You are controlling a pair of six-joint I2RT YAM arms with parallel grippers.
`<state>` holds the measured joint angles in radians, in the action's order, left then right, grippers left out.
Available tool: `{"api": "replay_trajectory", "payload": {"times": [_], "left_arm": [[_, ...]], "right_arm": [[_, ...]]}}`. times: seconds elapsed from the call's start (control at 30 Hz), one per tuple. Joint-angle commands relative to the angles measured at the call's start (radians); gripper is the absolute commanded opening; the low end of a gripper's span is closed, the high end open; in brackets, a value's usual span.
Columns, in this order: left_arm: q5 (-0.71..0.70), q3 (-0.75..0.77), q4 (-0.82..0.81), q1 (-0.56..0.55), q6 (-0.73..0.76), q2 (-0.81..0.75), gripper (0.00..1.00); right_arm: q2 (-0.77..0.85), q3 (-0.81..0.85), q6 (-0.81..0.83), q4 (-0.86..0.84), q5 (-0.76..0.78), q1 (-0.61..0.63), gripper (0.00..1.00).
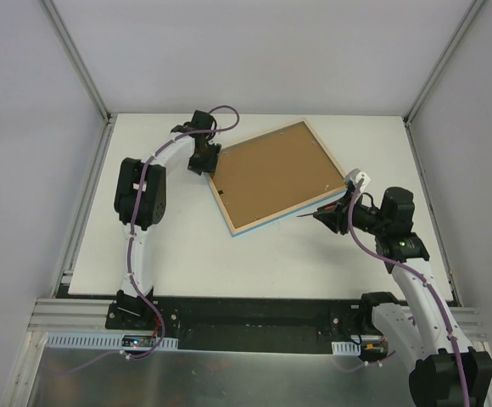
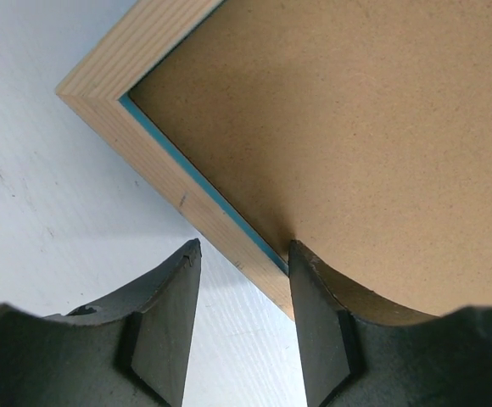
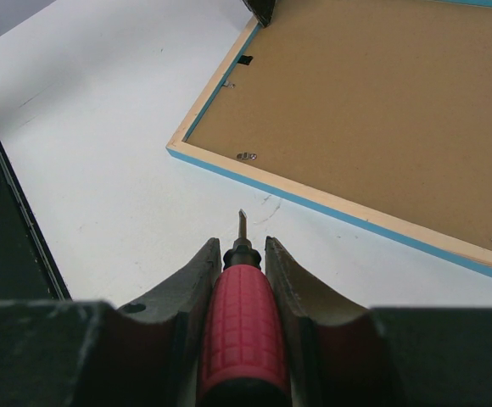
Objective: Take the photo out of the frame
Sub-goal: Adjust the photo frame at the center of the board.
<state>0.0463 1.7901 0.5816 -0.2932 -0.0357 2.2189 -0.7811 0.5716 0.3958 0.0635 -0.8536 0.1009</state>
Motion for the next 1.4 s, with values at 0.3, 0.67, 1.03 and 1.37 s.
{"api": "replay_trajectory", "payload": {"times": [0.3,0.67,1.03,1.37], "left_arm": [[0.081,-0.08,0.047,-0.184,0.079,-0.019,0.41],[0.063,-0.061,0.043,-0.261,0.105,-0.015,0.36],[0.0,0.026,0.044,-0.17,0.074,0.019,0.43],[0.067,0.046,0.044,-0.155,0.094,-0.017,0.48]], "right_arm": [[0.002,-0.001,-0.008,-0.05,-0.038,-0.007,0.01],[0.006,-0.003,-0.005,-0.05,-0.042,-0.006,0.01],[0.003,-0.004,0.0,-0.05,-0.044,-0.007,0.01],[-0.007,-0.004,0.002,-0.05,-0.042,-0.006,0.01]]}}
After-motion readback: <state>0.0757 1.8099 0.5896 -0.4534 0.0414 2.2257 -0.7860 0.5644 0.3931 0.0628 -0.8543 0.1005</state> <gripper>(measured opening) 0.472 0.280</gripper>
